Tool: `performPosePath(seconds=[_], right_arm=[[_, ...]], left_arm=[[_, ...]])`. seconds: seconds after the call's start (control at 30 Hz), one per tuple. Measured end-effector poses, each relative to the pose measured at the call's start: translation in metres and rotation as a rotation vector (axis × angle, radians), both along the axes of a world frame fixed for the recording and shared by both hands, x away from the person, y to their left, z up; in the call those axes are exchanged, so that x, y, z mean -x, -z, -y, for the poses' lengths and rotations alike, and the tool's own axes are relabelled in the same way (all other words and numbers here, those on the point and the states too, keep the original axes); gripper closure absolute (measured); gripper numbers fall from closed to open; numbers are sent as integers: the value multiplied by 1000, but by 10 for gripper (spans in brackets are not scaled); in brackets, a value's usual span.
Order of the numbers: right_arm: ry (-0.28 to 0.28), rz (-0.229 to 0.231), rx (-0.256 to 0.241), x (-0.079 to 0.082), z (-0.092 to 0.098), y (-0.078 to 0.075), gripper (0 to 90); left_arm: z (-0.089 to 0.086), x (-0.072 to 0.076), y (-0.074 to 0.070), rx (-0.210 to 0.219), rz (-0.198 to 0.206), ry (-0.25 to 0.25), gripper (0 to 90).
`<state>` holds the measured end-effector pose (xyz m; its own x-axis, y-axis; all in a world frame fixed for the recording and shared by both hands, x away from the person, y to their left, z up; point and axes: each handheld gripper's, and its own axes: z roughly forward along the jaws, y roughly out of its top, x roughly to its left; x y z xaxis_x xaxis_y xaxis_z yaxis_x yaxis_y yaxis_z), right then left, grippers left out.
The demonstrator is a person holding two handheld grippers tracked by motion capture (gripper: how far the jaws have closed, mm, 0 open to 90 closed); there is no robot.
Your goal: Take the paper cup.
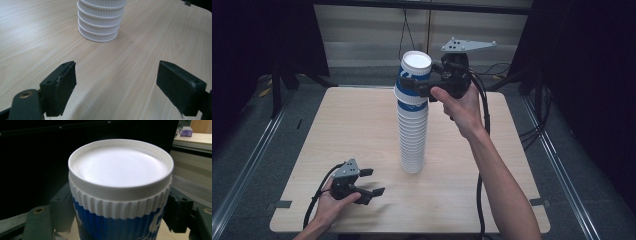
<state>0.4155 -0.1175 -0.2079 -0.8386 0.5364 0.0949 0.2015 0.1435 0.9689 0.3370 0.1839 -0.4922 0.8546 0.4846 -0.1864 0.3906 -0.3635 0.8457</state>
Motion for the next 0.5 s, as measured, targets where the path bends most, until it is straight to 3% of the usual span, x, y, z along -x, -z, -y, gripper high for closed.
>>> performPosePath(seconds=[0.5], right_arm=[[18, 52, -76, 4, 4, -4, 257]], left_arm=[[0, 0, 0, -1, 0, -2, 161]])
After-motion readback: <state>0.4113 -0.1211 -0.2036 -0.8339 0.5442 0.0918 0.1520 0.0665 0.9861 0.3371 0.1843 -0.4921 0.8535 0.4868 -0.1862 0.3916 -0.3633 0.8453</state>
